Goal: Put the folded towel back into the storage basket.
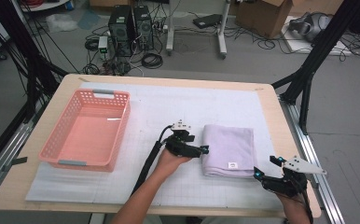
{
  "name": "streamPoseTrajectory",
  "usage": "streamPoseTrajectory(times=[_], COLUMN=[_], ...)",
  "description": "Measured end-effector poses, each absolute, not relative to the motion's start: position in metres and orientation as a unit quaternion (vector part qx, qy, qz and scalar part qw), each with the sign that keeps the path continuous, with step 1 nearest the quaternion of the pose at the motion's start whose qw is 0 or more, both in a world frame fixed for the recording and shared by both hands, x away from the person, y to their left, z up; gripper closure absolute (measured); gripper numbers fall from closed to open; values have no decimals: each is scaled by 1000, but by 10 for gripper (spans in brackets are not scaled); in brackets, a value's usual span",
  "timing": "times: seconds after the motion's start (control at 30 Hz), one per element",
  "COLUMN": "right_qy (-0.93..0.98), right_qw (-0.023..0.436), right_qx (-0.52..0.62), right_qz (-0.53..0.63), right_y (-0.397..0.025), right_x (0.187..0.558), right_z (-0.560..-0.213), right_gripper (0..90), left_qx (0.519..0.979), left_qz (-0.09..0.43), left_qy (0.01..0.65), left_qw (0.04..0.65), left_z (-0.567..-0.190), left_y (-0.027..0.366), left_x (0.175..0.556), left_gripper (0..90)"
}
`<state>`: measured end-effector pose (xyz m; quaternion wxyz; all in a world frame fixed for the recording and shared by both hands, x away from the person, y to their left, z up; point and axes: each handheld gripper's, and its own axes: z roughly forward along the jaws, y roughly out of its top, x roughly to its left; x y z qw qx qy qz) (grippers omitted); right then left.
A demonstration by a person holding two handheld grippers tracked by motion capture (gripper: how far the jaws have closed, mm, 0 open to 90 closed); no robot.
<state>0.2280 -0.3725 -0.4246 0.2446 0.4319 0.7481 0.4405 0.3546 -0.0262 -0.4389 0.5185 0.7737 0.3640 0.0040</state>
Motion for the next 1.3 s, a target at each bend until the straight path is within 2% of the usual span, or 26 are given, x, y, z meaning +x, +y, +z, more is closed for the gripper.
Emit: streamPoseTrajectory(times=[0.17, 0.5, 0.67, 0.83, 0.87, 0.9, 0.93, 0.97, 1.0, 1.03, 1.3], right_qy=[747, 747, 746, 747, 747, 748, 748, 745, 745, 743, 741], right_qw=[242, 241, 240, 238, 238, 241, 241, 240, 240, 240, 241], right_qx=[432, 431, 431, 431, 431, 430, 430, 432, 432, 433, 435], right_qz=[442, 445, 447, 447, 447, 446, 446, 447, 447, 450, 451], right_y=[-373, -373, -373, -372, -372, -372, -372, -372, -372, -373, -375], right_x=[228, 227, 227, 227, 227, 227, 227, 227, 227, 227, 226], right_z=[-425, -424, -424, -424, -424, -424, -424, -424, -424, -424, -424], right_gripper=[190, 190, 190, 190, 190, 190, 190, 190, 190, 190, 190], left_qx=[780, 785, 790, 795, 795, 799, 804, 807, 809, 808, 797], left_qz=[-14, -13, -12, -14, -14, -14, -11, -7, -6, -6, 3], left_qy=[363, 380, 380, 378, 378, 371, 363, 354, 349, 350, 334], left_qw=[509, 489, 481, 474, 474, 473, 471, 472, 474, 474, 503], left_z=[-442, -448, -452, -452, -452, -452, -452, -451, -451, -451, -445], left_y=[-42, -62, -66, -67, -67, -68, -68, -69, -69, -68, -64], left_x=[358, 361, 361, 362, 362, 361, 360, 359, 358, 358, 355], left_gripper=[209, 211, 253, 362, 404, 494, 494, 598, 598, 651, 723])
